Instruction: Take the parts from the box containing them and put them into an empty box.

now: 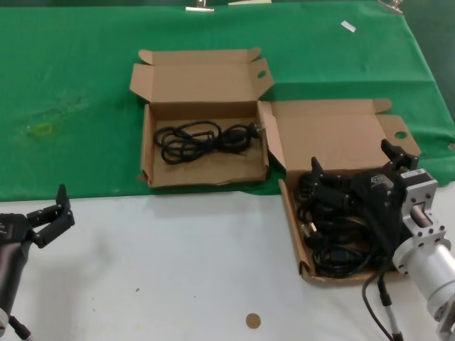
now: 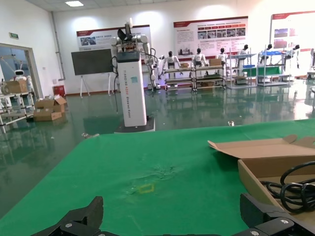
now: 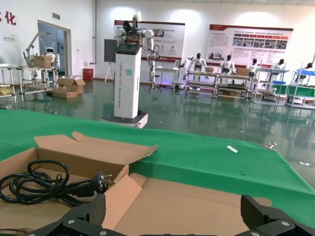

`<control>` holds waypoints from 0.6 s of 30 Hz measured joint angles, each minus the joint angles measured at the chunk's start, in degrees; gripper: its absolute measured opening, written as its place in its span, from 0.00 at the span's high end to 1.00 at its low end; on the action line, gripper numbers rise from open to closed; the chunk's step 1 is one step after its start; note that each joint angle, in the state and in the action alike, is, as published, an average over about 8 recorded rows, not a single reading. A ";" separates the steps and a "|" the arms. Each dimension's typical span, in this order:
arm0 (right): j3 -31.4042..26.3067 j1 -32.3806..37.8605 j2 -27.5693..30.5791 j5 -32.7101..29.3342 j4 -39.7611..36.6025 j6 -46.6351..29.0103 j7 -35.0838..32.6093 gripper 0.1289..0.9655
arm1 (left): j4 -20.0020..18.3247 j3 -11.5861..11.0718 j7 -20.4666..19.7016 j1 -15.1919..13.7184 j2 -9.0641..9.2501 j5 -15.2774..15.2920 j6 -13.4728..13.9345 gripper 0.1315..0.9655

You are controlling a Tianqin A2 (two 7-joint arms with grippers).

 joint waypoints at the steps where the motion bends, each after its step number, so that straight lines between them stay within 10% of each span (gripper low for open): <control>1: 0.00 0.00 0.00 0.00 0.00 0.00 0.00 0.00 | 0.00 0.00 0.00 0.00 0.00 0.00 0.00 0.00; 18: 0.00 0.00 0.00 0.00 0.00 0.00 0.00 0.00 | 0.00 0.00 0.00 0.00 0.00 0.00 0.00 0.00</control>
